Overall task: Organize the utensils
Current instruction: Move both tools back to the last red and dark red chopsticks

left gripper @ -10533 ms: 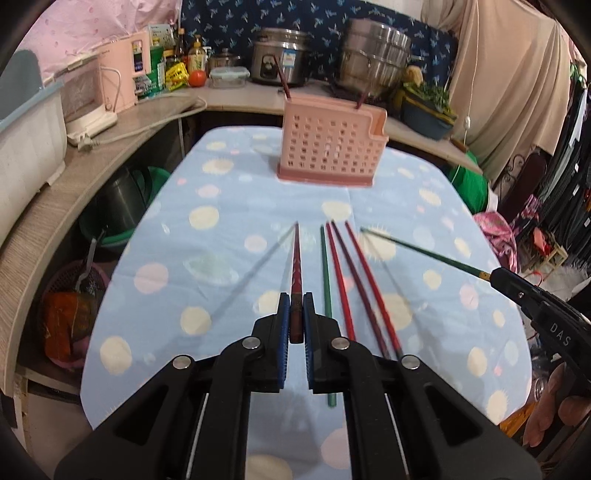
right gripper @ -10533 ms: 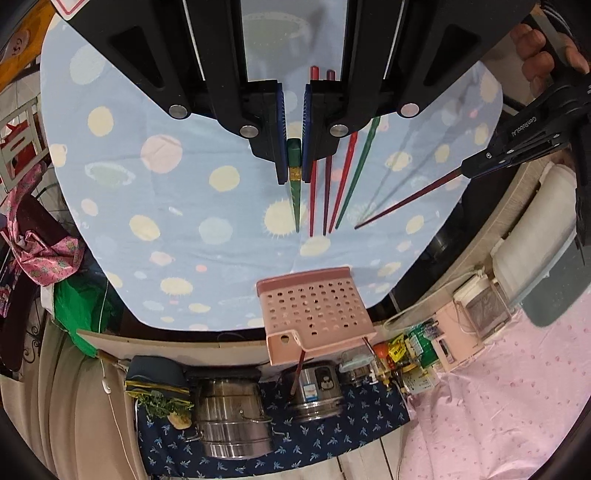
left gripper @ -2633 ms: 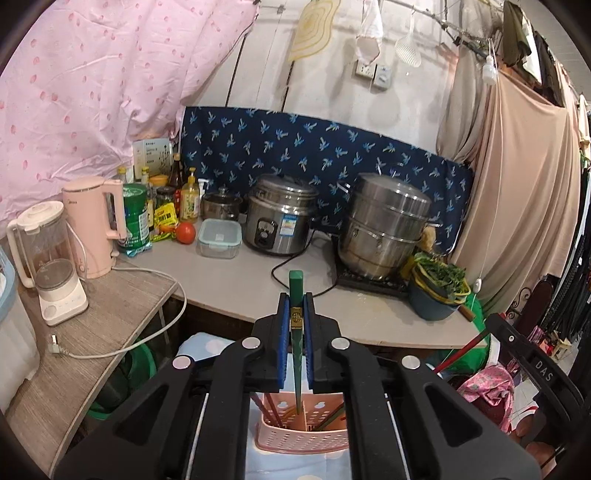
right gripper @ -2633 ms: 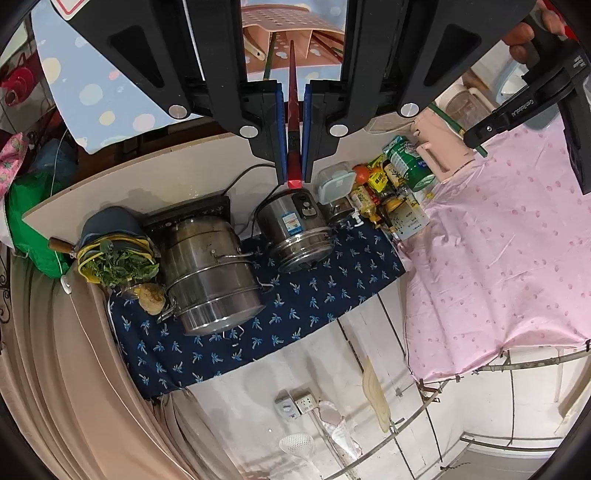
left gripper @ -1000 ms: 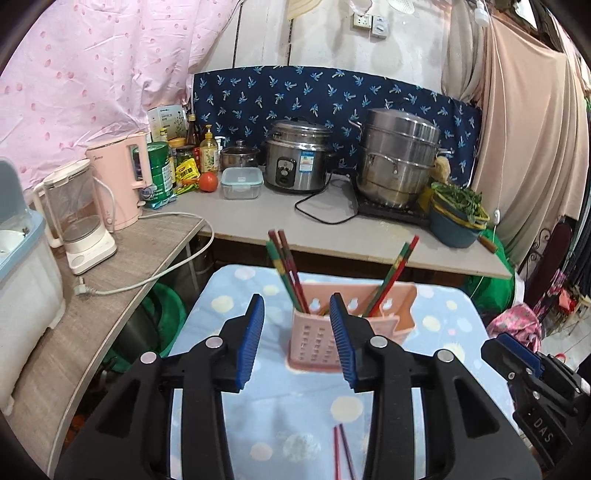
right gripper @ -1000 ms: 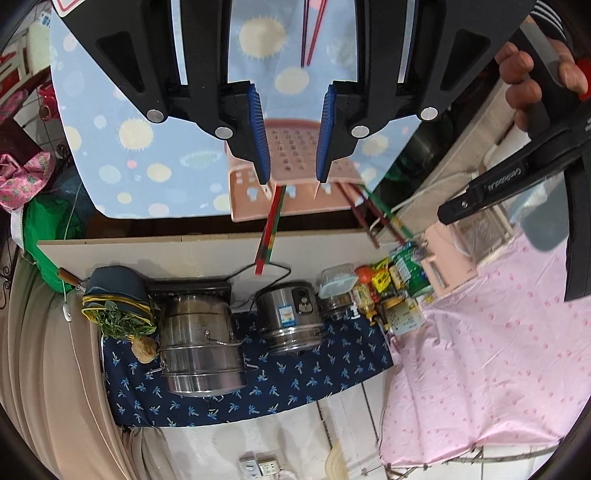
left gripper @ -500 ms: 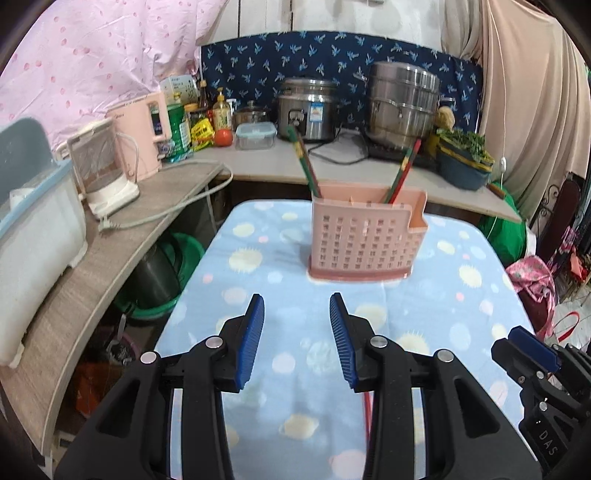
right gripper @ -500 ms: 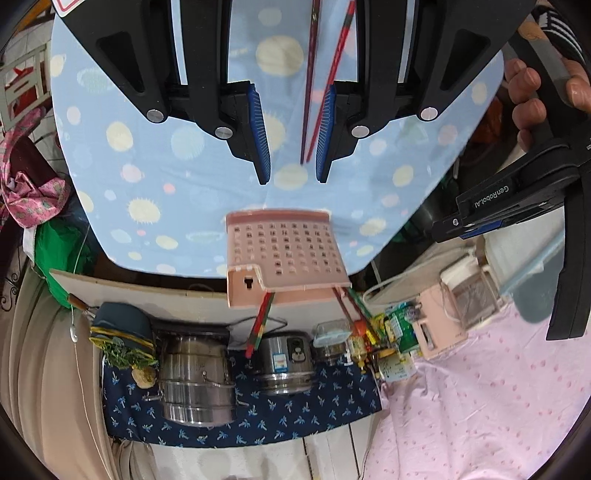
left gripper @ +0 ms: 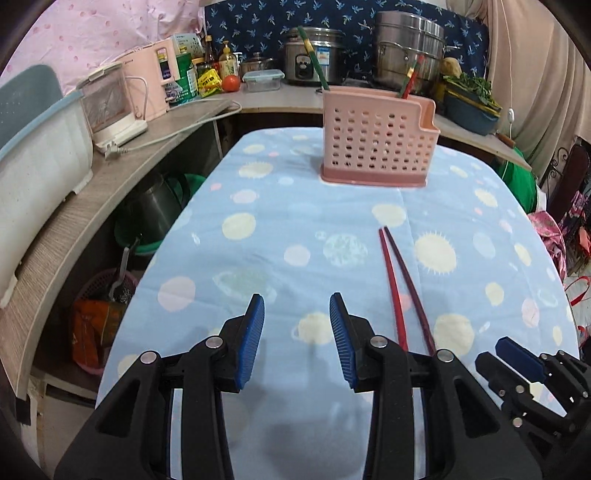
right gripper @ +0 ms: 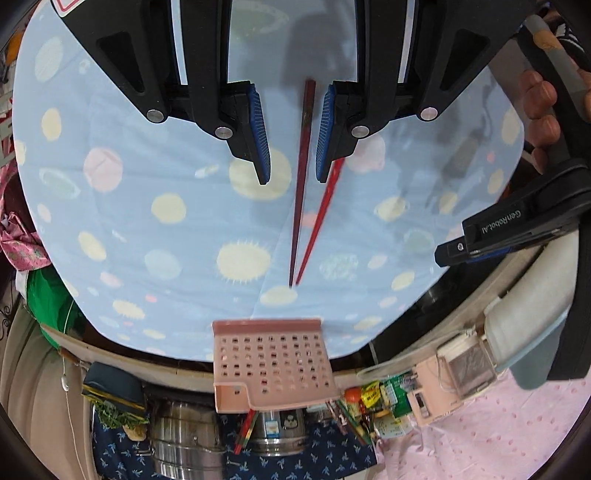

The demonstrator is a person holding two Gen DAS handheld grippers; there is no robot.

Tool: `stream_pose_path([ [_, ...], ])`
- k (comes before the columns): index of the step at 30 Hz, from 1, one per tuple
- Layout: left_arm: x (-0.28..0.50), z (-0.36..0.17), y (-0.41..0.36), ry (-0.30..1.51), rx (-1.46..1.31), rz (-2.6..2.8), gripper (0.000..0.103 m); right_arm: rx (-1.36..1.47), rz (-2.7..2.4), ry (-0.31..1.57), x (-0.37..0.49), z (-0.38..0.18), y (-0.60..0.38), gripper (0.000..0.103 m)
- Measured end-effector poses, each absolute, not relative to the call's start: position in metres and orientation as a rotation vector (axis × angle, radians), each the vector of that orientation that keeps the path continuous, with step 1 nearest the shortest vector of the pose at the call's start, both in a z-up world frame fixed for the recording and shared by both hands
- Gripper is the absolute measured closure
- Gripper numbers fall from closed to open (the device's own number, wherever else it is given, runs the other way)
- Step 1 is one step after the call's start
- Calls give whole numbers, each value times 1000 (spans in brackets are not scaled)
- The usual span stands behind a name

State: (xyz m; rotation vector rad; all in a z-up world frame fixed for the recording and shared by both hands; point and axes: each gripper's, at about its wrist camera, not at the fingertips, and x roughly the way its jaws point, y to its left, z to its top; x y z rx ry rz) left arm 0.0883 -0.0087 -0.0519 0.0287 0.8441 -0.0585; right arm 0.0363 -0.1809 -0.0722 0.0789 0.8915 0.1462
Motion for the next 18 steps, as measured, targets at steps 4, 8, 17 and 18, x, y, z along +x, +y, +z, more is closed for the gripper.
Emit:
stream_pose_path([
  [4,79,-65,-13,870,40,-69,68,71,150,924,30,-88,-175,77],
  [8,72,-74,-15,888,44,-85,68,61,154,949,29,-100,-171,77],
  [17,61,-92,-26,936,66,-130,68,18,148,969,27,-113,-165,88],
  [18,60,-94,-28,940,69,-135,68,16,146,973,27,-115,-165,91],
])
